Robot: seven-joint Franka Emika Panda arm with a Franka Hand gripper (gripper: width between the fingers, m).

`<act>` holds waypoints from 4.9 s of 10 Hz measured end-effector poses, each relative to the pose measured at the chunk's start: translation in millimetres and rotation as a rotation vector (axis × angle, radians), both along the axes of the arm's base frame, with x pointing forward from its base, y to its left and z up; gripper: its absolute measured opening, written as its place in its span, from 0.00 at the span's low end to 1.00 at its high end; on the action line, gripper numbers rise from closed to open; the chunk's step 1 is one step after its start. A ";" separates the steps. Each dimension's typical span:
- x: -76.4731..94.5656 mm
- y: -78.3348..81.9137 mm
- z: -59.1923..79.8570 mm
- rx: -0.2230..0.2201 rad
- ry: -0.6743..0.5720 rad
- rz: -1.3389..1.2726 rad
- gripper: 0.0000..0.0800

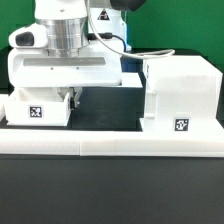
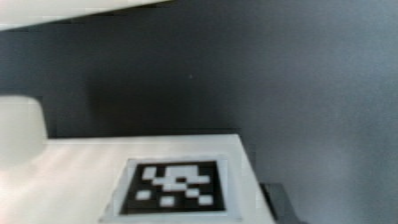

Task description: Assemble drawer

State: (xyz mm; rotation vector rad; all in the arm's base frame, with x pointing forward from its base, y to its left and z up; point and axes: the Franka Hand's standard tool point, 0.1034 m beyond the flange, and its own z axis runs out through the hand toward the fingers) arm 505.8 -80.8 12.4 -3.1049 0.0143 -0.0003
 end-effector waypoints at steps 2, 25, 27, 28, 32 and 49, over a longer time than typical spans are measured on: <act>7.7 15.7 15.8 0.014 -0.022 0.040 0.05; 18.4 36.8 9.3 -0.082 0.005 1.496 0.05; 25.1 45.6 7.6 -0.075 0.003 1.504 0.05; 23.9 43.1 7.0 -0.074 0.005 1.500 0.05; 29.1 55.9 5.0 -0.069 0.004 1.515 0.05; 36.3 81.6 -1.6 -0.069 0.015 1.531 0.05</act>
Offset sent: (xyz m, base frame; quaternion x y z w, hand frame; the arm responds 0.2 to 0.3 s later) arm 0.0000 0.0000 0.0000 0.0000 0.0000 0.0000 1.0000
